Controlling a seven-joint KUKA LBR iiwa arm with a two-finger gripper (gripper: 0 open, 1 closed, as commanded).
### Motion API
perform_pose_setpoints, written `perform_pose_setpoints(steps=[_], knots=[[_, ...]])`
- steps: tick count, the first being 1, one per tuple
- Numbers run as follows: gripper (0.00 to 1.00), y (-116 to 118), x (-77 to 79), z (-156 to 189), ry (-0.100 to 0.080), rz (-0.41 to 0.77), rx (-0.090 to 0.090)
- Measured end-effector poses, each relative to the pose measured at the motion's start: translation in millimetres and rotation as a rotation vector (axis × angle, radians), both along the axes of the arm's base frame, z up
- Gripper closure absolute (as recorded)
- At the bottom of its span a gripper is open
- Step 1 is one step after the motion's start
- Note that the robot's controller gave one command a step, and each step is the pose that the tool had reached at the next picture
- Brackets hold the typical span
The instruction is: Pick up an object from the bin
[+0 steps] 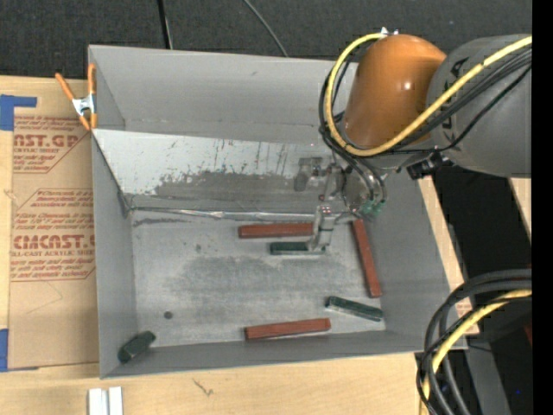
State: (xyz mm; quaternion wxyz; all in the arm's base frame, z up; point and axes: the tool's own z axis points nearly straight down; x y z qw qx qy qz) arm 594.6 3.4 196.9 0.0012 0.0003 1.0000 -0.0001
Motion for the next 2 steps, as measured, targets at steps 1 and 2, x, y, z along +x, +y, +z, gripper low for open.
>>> perform_pose_setpoints(steps=[1,2], knots=[[0.0,0.0,0.0,0.0,0.0,0.0,0.0],[1.0,-2.3,-10.3,-118.2,0.0,-0.243,0.002]])
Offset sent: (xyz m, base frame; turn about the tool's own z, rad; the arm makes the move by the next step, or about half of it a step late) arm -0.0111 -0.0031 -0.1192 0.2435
